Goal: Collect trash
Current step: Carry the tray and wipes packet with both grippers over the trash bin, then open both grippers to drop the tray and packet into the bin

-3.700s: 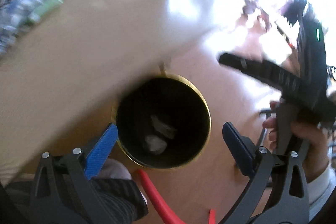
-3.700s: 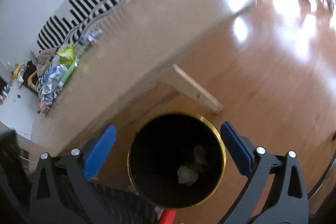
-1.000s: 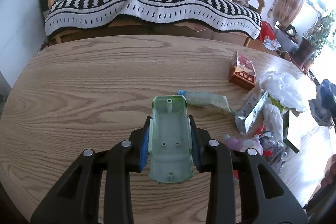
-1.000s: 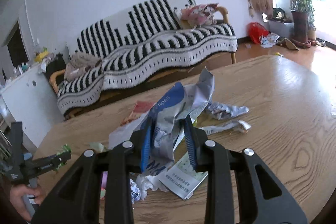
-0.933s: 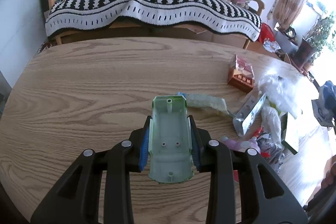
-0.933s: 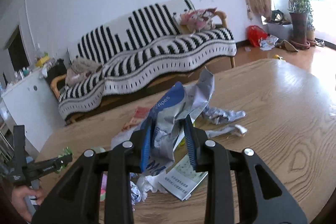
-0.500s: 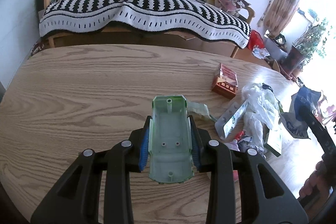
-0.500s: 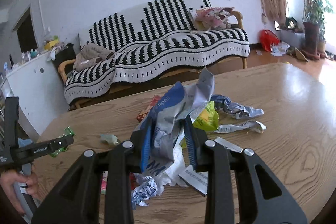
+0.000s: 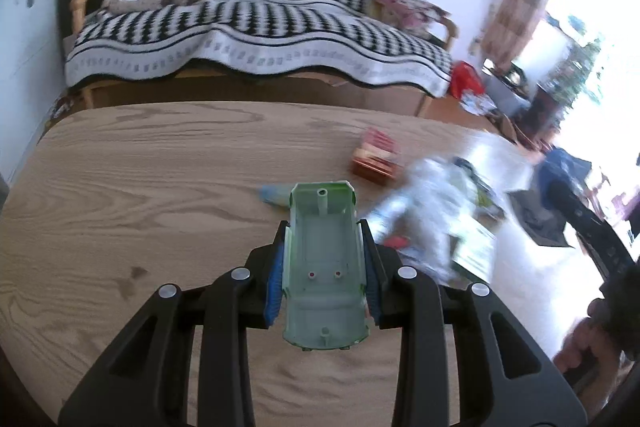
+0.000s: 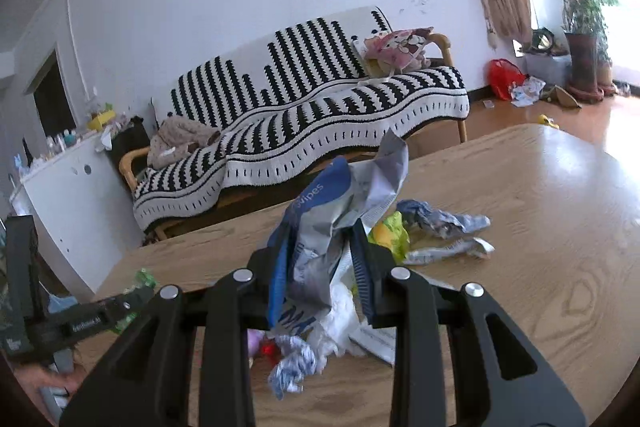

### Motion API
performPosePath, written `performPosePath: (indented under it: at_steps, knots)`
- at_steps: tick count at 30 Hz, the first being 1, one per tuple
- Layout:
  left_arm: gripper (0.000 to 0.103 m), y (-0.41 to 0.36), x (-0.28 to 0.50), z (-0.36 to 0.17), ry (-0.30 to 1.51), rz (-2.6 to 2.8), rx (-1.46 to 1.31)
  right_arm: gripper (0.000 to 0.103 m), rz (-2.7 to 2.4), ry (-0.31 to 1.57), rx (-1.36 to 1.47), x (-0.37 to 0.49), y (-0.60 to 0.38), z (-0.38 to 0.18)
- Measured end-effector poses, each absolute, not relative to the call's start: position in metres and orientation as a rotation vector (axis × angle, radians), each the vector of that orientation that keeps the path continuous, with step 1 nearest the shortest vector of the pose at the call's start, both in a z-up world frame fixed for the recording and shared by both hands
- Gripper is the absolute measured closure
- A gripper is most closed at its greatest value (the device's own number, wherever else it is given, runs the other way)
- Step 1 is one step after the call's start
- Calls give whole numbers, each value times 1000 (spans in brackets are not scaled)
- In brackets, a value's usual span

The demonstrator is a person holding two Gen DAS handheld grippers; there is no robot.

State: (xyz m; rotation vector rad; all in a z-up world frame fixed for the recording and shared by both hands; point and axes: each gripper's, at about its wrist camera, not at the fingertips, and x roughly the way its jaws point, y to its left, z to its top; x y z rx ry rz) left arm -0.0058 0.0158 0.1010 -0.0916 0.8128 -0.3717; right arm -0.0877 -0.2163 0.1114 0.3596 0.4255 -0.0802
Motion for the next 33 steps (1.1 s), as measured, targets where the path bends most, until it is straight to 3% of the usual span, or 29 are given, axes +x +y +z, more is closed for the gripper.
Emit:
performPosePath:
  at_steps: [8,16,26,33]
  knots:
    - [71,-64,-87,125,803,-527,65,73,-183,410,396,-191,-260,125]
    - [71,-151,-168,117,853,-740,102,73,-285,425,397,-303,-322,131]
    - [71,-267,-266,-5,1093,-965,226,73,-322,754,574,-384,-390,30]
    - [71,-284,-255,-68,1193,-954,274,73,-325,913,601,-376,-397,-44]
